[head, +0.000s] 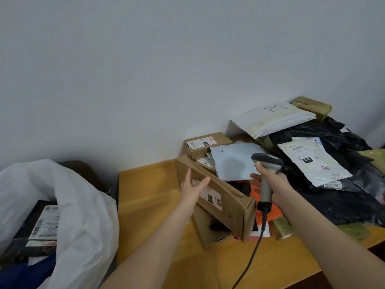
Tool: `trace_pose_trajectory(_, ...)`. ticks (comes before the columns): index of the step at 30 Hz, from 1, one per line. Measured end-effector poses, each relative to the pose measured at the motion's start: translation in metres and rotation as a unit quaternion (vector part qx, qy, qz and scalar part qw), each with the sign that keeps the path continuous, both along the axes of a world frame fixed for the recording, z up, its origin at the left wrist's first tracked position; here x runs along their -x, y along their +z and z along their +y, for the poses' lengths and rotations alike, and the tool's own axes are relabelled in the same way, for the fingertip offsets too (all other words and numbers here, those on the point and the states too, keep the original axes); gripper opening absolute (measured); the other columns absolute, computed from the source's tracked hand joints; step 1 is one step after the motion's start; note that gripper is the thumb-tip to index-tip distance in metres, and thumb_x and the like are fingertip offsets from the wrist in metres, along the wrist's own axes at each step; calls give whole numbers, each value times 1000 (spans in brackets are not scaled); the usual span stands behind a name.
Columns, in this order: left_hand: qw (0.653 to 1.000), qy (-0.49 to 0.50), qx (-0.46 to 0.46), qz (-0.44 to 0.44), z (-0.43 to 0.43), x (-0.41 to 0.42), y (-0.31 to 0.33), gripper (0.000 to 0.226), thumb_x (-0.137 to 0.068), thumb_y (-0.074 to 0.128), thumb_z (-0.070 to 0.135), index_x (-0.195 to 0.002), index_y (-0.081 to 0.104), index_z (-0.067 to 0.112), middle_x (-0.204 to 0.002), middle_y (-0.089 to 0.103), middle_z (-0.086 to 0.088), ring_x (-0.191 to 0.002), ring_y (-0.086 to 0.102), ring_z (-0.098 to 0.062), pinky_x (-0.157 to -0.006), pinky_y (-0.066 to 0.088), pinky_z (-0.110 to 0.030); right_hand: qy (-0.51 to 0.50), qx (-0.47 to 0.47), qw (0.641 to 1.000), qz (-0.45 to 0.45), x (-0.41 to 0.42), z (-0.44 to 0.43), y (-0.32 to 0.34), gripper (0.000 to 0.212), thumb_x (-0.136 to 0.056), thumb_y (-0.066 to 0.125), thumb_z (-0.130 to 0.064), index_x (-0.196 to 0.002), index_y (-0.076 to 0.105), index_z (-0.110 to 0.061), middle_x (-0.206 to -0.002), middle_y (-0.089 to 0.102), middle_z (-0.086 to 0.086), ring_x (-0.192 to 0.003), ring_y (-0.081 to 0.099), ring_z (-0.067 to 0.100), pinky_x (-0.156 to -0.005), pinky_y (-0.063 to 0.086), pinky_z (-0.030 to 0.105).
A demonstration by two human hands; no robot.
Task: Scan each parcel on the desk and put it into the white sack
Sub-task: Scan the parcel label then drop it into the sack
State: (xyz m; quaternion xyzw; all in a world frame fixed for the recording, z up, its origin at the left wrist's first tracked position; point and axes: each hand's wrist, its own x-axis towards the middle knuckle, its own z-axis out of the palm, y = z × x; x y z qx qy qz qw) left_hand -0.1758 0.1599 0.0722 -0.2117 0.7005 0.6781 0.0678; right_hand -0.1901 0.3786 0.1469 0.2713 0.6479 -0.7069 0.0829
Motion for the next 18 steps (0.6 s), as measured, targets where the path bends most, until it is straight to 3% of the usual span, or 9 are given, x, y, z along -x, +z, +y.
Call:
trace_pose_trajectory(3,990,-125,61,0,19,38,5,74,-83,70,38,-146,30,39,-147,29,-2,-124,49,-24,-97,46,-36,-25,-21,999,21,11,12,7,41,-87,72,-27,-118,58,-4,-96,68,16,-84,68,27,-71,55,36)
trace_pose_trajectory(5,984,-166,59,-11,28,52,-4,68,-84,69,33,-143,36,38,-144,42,-8,-117,56,-21,-93,49,-31,-30,-37,998,32,19,21,12,39,-87,72,-26,-116,60,-2,-93,69,14,-79,68,24,-66,53,32)
trace_pose_trajectory(8,990,-53,130,-29,30,49,-18,68,-85,70,20,-144,37,24,-140,43,-8,-116,56,-25,-97,50,-41,17,-75,996,37,28,22,19,33,-86,72,-19,-111,61,0,-91,68,13,-78,67,22,-64,52,29)
trace_pose_trajectory(10,985,47,128,-101,25,34,-29,69,-84,71,17,-143,36,10,-140,44,-13,-121,52,-30,-102,45,-42,69,-118,990,35,36,12,17,31,-86,71,-16,-111,62,0,-96,67,13,-84,65,23,-70,53,32)
trace_pose_trajectory(14,966,123,-59,-218,27,9,-46,54,-86,69,22,-131,45,4,-131,53,-14,-119,50,-31,-97,45,-41,193,-235,953,13,55,-11,3,30,-83,73,-19,-108,63,-3,-99,64,12,-92,60,23,-81,50,35)
trace_pose_trajectory(18,928,135,-251,-240,42,-1,-55,39,-88,67,27,-121,54,11,-111,63,-10,-98,59,-24,-79,49,-37,249,-278,927,-35,70,-17,-22,39,-80,76,-28,-109,62,-7,-106,65,10,-100,60,24,-85,49,35)
